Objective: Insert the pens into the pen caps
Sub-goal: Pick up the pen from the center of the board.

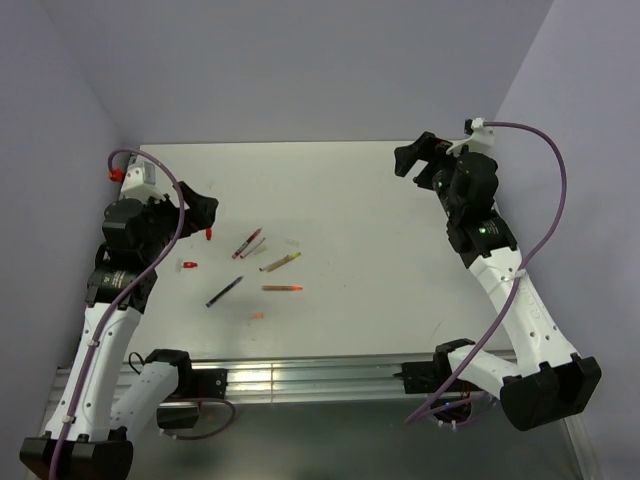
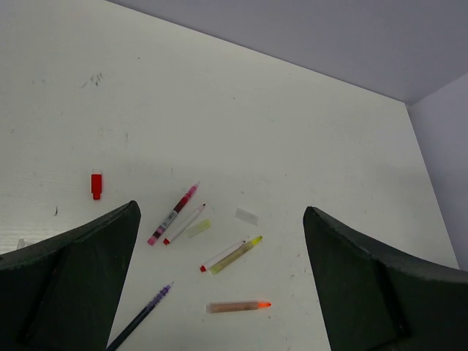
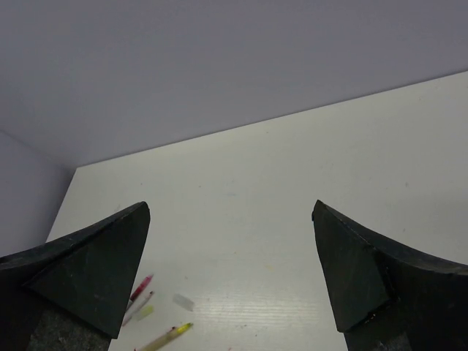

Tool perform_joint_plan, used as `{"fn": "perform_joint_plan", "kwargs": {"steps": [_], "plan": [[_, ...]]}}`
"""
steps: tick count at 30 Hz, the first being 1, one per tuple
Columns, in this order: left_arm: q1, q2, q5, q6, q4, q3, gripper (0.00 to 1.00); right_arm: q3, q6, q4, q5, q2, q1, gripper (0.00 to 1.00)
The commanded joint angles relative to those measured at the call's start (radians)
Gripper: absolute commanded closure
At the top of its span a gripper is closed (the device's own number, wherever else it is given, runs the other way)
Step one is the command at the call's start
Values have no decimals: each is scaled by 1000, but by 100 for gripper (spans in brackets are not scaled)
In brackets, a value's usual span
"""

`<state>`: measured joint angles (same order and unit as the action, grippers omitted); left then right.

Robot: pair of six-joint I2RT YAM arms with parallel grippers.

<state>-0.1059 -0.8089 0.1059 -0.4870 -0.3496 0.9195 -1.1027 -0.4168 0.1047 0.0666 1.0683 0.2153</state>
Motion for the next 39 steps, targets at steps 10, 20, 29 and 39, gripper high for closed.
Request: {"fn": "perform_joint_plan", "kwargs": {"steps": [10,20,29,39], "plan": [[3,-16,-8,-1,20,2,1,0,24,-14,-17,-10,-7,0],[3,-85,24,-45,8,1,5,-6,4,41,-56,36,-7,3],[-136,-194,-23,-134,50,-44,19,3,10,49,-62,62,-7,5],[-333,-363,-186,-199,152,-94,26,-17,12,53,-117,108,-7,7]]}}
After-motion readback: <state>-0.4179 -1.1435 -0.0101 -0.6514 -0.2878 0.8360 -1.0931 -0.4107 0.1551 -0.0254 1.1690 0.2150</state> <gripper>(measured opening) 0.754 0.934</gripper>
